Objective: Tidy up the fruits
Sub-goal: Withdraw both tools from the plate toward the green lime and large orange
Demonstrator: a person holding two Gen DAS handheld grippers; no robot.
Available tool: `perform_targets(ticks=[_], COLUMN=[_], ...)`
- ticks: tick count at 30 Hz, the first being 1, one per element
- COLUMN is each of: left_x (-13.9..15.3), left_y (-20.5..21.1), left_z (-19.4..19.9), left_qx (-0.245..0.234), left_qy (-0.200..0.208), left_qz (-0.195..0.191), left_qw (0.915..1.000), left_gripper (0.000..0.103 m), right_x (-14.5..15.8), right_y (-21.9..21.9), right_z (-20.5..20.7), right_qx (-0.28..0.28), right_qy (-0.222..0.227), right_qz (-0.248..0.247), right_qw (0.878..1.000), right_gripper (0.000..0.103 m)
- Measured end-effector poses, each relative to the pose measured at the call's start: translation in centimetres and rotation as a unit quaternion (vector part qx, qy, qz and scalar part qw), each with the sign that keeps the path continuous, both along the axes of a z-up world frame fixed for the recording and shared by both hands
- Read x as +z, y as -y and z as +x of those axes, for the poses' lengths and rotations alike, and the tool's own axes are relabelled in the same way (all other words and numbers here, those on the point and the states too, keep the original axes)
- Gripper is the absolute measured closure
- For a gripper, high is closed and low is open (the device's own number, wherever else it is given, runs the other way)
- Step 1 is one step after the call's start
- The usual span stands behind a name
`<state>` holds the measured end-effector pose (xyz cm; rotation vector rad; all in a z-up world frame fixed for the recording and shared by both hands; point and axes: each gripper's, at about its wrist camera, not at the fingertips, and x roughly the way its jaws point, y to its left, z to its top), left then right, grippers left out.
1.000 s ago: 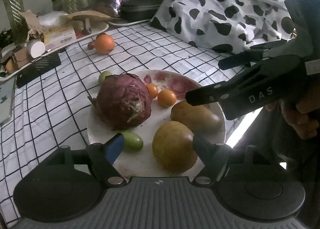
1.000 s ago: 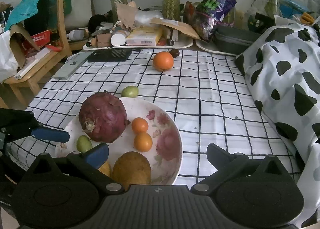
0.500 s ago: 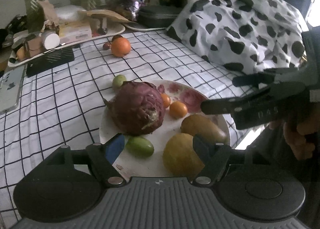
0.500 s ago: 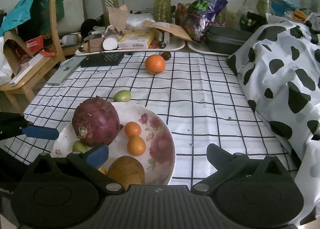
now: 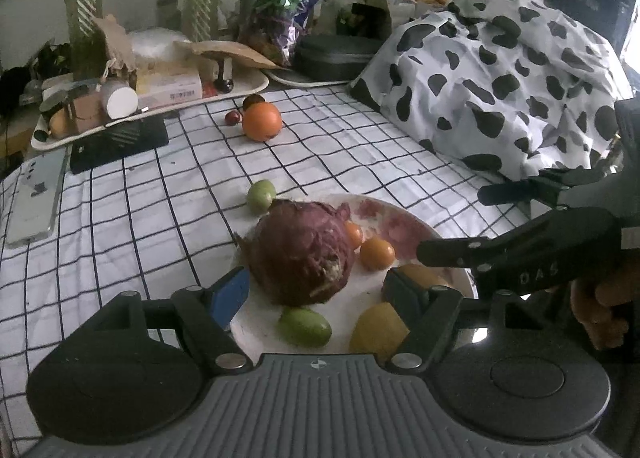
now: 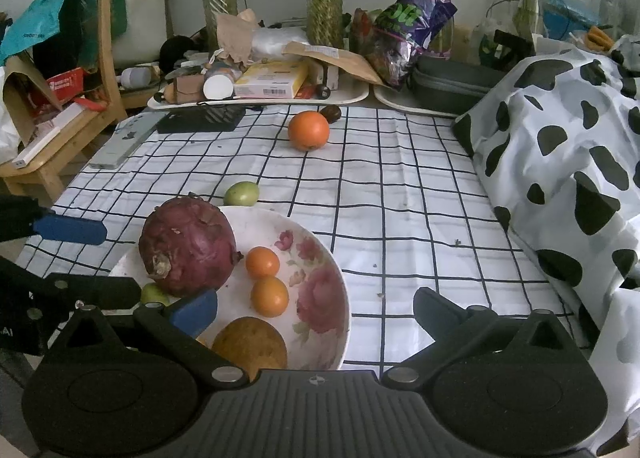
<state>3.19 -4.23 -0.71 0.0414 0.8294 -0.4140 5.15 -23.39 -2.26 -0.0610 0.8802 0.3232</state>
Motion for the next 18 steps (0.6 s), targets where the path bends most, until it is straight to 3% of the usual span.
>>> perform_targets(ticks=[18], left_x=[0.0], left_y=[-0.6], left_z=[3.9], left_qx=[-0.016], left_qy=[0.016], left_qz=[0.021], left_qw=[0.9995], left_gripper=[0.029], right_x=[-0.8], right_y=[0.1], right_z=[2.9], right_qx=[-0.023], right_qy=[0.006], right_qz=[-0.007], right_qw=[1.0], right_gripper=[0.0])
